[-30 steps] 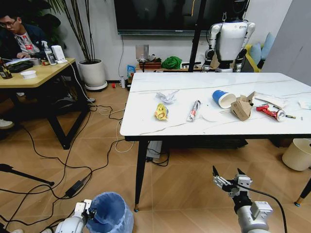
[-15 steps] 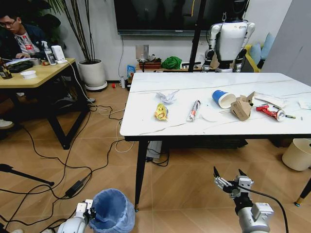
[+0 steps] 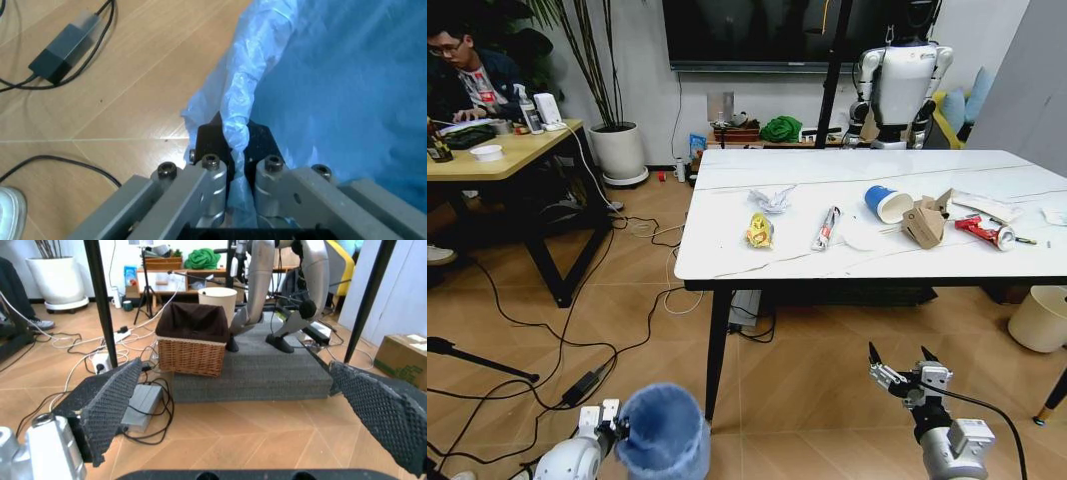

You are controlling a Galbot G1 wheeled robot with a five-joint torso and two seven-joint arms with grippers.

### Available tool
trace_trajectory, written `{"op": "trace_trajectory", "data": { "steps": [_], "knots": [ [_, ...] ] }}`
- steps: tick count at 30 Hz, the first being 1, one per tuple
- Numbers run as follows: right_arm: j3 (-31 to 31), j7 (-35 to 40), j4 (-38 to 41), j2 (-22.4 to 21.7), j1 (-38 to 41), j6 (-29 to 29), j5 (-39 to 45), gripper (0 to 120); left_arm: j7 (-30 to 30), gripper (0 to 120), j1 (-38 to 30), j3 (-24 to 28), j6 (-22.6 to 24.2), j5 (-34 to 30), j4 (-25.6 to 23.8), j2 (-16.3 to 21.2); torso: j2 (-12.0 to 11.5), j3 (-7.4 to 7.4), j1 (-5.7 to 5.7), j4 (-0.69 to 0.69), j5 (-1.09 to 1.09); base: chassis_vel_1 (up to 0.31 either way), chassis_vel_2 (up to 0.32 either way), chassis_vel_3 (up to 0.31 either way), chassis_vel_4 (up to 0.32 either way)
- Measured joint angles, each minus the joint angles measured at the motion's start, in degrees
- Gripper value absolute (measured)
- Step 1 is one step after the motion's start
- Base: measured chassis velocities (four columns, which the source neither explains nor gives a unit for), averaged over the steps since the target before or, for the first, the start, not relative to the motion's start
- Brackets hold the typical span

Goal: Pick up the trash bin and place the trash from the table into it.

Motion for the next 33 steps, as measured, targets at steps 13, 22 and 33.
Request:
{"op": "trace_trajectory", "data": {
  "steps": [13, 22, 33],
  "knots": [
    [0.7, -0.1, 1.2, -0.6, -0.6, 0.0, -0.2, 100, -18.4, 0, 2.2, 4.1, 7.1, -13.6, -24.9, 5.7, 0.0, 0.00, 0.00, 0.01, 0.04, 0.000, 0.000, 0.000, 0.000],
    [0.9, -0.2, 1.4, -0.3, -0.6, 0.0, -0.6, 100, -26.9, 0, 2.3, 8.7, 9.4, -24.2, -35.1, 9.4, 0.0, 0.00, 0.00, -0.01, 0.02, 0.000, 0.000, 0.000, 0.000],
    [1.5, -0.2, 1.4, -0.2, -0.7, -0.1, -0.9, 100, -36.4, 0, 2.5, 11.5, 9.4, -37.0, -43.5, 10.9, 0.0, 0.00, 0.00, -0.01, 0.02, 0.000, 0.000, 0.000, 0.000]
  ]
}}
